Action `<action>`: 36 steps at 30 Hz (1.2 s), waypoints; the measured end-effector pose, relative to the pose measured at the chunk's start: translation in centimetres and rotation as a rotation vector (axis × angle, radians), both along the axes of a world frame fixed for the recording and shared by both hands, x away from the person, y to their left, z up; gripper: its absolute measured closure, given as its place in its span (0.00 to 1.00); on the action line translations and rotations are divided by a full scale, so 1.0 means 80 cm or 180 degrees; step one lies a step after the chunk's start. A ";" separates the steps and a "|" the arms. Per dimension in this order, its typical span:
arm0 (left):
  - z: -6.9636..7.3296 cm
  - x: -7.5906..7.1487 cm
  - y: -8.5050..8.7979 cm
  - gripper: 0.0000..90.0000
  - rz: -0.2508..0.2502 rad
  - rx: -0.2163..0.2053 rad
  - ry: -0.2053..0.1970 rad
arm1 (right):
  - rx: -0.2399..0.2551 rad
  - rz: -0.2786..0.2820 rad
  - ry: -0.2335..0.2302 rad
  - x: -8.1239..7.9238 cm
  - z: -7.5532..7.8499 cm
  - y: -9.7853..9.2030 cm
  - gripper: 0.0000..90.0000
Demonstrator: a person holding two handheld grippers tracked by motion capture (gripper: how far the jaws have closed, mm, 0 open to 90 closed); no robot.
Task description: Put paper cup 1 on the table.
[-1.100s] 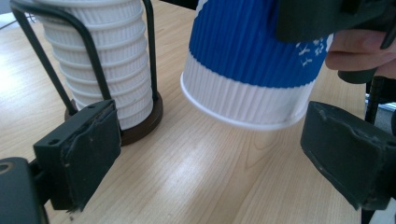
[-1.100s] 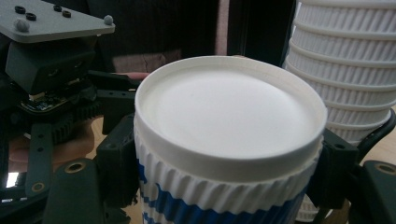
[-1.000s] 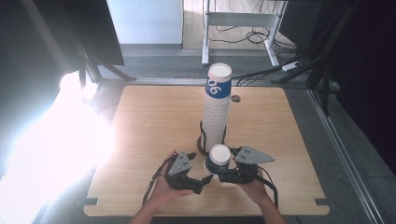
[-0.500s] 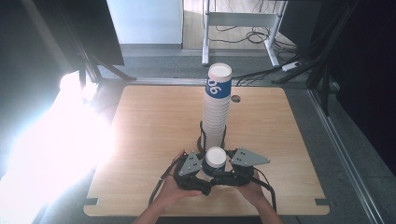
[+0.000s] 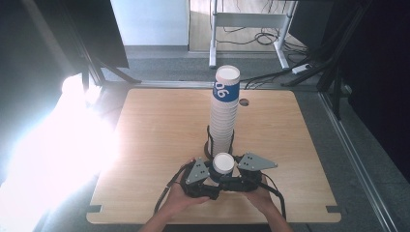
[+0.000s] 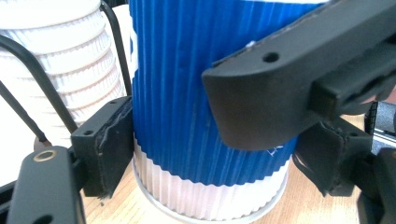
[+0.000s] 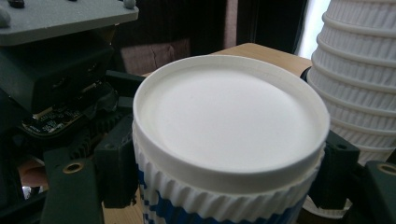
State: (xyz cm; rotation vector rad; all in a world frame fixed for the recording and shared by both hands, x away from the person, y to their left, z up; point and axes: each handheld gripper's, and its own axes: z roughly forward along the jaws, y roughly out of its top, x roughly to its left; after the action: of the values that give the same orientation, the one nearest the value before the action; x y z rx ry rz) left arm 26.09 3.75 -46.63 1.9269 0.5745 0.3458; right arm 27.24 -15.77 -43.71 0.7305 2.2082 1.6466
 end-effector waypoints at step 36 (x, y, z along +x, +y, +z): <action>-0.009 0.004 0.012 0.24 0.0002 0.0224 -0.0076 | 0.0179 0.0009 0.0196 0.006 0.002 -0.014 0.23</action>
State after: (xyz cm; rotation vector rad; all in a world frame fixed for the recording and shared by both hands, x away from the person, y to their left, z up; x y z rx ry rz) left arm 26.42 4.72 -47.33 1.9875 0.5537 0.3935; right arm 27.72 -16.93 -43.55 0.8037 2.2135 1.7158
